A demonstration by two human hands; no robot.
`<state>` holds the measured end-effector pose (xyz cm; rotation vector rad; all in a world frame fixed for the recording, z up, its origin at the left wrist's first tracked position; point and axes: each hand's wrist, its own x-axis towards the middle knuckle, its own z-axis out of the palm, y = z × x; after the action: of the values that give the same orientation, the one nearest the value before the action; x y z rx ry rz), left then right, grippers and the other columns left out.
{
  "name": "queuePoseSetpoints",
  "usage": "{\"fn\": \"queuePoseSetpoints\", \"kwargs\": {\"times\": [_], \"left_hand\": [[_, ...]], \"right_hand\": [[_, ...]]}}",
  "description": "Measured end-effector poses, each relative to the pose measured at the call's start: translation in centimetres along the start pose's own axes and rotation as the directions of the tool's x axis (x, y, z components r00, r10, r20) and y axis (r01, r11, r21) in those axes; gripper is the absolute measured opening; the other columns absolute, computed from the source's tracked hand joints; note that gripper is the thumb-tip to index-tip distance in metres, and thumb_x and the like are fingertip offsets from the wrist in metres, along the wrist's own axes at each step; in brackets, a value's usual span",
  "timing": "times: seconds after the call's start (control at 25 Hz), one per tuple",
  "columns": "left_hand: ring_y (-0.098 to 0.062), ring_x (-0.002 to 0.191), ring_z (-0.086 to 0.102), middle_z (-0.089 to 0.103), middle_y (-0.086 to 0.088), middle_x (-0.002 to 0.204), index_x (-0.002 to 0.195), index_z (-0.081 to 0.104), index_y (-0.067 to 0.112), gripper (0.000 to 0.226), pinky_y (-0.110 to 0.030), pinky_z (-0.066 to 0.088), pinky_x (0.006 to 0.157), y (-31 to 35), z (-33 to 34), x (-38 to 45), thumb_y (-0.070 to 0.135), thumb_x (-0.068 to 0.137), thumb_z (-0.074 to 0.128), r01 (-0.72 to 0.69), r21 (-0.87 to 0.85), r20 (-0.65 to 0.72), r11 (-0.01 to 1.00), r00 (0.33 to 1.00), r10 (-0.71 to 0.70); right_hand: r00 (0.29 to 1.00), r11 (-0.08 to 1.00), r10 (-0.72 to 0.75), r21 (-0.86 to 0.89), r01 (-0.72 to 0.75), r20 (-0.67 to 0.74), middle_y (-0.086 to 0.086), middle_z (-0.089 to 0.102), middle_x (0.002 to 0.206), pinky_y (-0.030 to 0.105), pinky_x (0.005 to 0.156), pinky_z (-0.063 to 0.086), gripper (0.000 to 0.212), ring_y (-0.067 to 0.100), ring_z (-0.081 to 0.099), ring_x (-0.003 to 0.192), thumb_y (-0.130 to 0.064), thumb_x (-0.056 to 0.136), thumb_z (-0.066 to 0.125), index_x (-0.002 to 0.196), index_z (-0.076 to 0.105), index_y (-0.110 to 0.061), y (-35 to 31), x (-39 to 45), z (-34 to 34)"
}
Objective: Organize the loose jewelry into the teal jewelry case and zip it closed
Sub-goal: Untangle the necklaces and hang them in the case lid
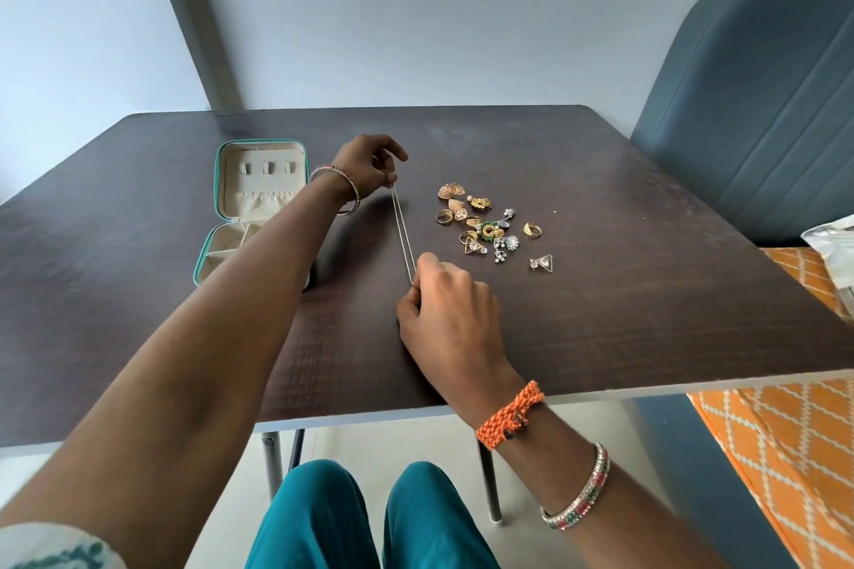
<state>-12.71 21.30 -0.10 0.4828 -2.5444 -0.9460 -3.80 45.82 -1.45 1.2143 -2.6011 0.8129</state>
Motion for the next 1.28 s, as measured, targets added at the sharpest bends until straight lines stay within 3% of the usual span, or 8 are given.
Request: {"fn": "queuePoseSetpoints", "kwargs": {"times": [0.36,0.56,0.68,0.8,0.92,1.04,1.16,1.28], "left_hand": [[-0.021,0.071,0.053,0.058,-0.005,0.078,0.100,0.068,0.003,0.034,-0.024,0.043,0.073,0.3,1.0,-0.5,-0.013,0.075,0.053,-0.141,0.284,-0.040,0.948,0.986,0.159],[-0.018,0.076,0.054,0.064,-0.014,0.084,0.097,0.070,0.000,0.026,-0.021,0.041,0.073,0.3,1.5,-0.5,-0.012,0.076,0.058,-0.101,0.260,-0.072,0.960,0.990,0.124],[-0.016,0.079,0.056,0.062,-0.007,0.089,0.103,0.067,0.007,0.025,-0.016,0.038,0.072,0.5,1.2,-0.6,-0.004,0.082,0.058,-0.027,0.164,-0.062,0.986,0.997,0.037],[-0.016,0.083,0.056,0.060,-0.004,0.095,0.107,0.065,0.011,0.028,-0.021,0.041,0.075,0.9,0.4,-0.7,0.000,0.085,0.052,-0.002,0.131,-0.032,0.991,0.999,0.006],[-0.016,0.084,0.057,0.060,-0.002,0.096,0.106,0.066,0.013,0.035,-0.023,0.046,0.079,2.5,-1.5,-1.3,-0.002,0.083,0.045,-0.029,0.113,-0.121,0.993,0.992,0.043],[-0.012,0.078,0.058,0.064,0.000,0.094,0.100,0.068,0.014,0.034,-0.008,0.044,0.066,4.6,-5.3,-3.6,-0.004,0.082,0.044,-0.103,0.001,-0.286,0.995,0.953,0.099],[0.003,0.067,0.058,0.067,0.012,0.078,0.095,0.065,0.014,0.033,-0.012,0.045,0.065,4.3,-8.8,-8.2,-0.010,0.079,0.048,-0.136,-0.215,-0.326,0.967,0.943,0.060],[0.004,0.060,0.057,0.067,0.017,0.063,0.097,0.062,0.005,0.034,-0.009,0.045,0.061,1.3,-11.0,-12.9,-0.017,0.077,0.045,0.000,-0.336,-0.253,0.942,0.963,-0.090]], "right_hand": [[1.000,0.999,-0.031,-0.019,0.031,-0.002,0.007,0.061,0.099,0.030,0.062,0.038,0.009,0.027,0.062,0.089,-0.018,0.094,0.044,0.100,0.050,-0.015,-0.2,0.0,0.0],[0.999,0.999,-0.022,0.034,0.023,-0.024,0.006,0.062,0.093,0.027,0.060,0.034,0.005,0.023,0.059,0.079,-0.020,0.092,0.049,0.092,0.051,-0.016,0.2,0.1,0.3],[0.987,0.976,0.136,0.182,-0.119,-0.082,0.006,0.067,0.075,0.028,0.058,0.041,0.012,0.027,0.060,0.070,-0.025,0.079,0.056,0.071,0.054,-0.016,0.7,0.6,0.6],[0.929,0.837,0.361,0.469,-0.283,-0.084,0.003,0.063,0.056,0.031,0.051,0.050,0.012,0.025,0.061,0.056,-0.023,0.068,0.059,0.061,0.057,-0.014,1.3,1.1,0.3],[0.881,0.604,0.469,0.704,-0.374,0.066,0.006,0.060,0.054,0.023,0.033,0.040,0.015,0.017,0.051,0.037,-0.008,0.076,0.053,0.061,0.054,-0.012,2.1,1.2,-0.4],[0.855,0.374,0.484,0.839,-0.396,0.187,0.006,0.054,0.053,0.018,0.034,0.031,0.020,0.013,0.041,0.036,0.000,0.081,0.049,0.065,0.052,-0.011,2.6,1.3,-1.6],[0.917,0.446,0.349,0.826,-0.344,0.193,0.002,0.056,0.054,0.017,0.036,0.030,0.015,0.011,0.041,0.039,-0.002,0.080,0.052,0.069,0.058,-0.009,1.5,2.0,-3.0],[0.954,0.698,0.095,0.664,-0.269,0.286,0.004,0.062,0.063,0.021,0.039,0.041,0.013,0.011,0.051,0.047,-0.011,0.084,0.059,0.077,0.069,-0.005,-1.7,4.7,-2.9]]}}
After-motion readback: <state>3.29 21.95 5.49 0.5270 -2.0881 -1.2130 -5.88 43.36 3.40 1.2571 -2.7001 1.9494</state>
